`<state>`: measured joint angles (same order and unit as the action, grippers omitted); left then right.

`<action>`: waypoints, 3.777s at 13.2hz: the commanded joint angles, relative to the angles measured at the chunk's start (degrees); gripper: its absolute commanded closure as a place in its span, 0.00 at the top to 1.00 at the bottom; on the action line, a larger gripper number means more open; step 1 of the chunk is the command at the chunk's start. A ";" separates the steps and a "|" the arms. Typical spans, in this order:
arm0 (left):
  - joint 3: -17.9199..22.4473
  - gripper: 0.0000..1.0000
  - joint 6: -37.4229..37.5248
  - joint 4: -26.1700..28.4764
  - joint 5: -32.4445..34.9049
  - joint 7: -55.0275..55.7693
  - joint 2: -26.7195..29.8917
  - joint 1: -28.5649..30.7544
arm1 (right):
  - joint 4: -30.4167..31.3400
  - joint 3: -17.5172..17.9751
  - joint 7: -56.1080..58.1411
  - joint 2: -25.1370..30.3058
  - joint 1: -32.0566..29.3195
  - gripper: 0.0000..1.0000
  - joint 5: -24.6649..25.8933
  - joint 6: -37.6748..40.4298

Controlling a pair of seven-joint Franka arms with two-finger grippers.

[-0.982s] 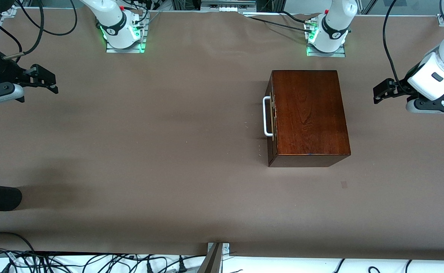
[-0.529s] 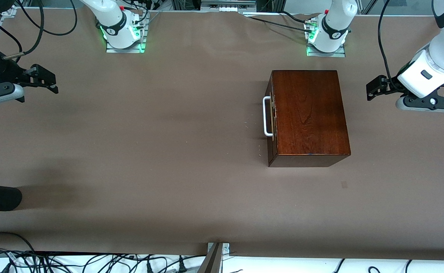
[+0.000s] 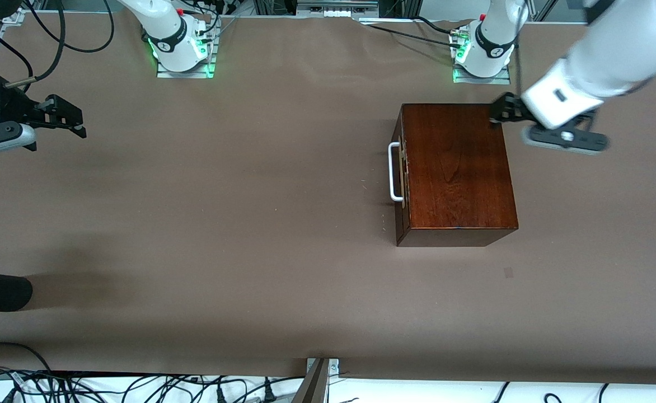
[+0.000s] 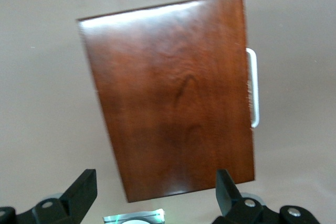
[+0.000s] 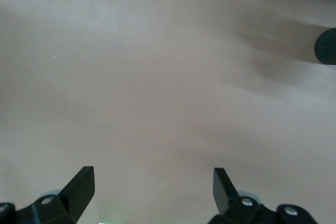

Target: Open drawer, take yellow block, close drawer

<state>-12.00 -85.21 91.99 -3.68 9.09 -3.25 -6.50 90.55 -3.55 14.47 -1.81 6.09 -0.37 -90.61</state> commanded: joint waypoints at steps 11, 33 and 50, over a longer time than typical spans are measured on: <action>-10.59 1.00 -16.99 -0.32 12.79 25.50 -23.18 -12.91 | -1.34 0.03 0.29 -0.48 -0.20 1.00 -0.42 1.40; -10.41 1.00 -23.59 -0.41 25.83 36.17 -33.22 -19.16 | -1.25 -0.06 0.29 -0.48 -0.29 1.00 -0.51 1.49; -10.50 1.00 -37.49 -3.92 25.65 40.57 -36.04 -23.29 | -1.25 -0.06 0.38 -0.48 -0.38 1.00 -0.25 1.58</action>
<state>-22.26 -118.58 92.17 21.55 49.82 -35.64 -27.52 90.55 -3.71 14.47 -1.83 6.05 -0.37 -90.33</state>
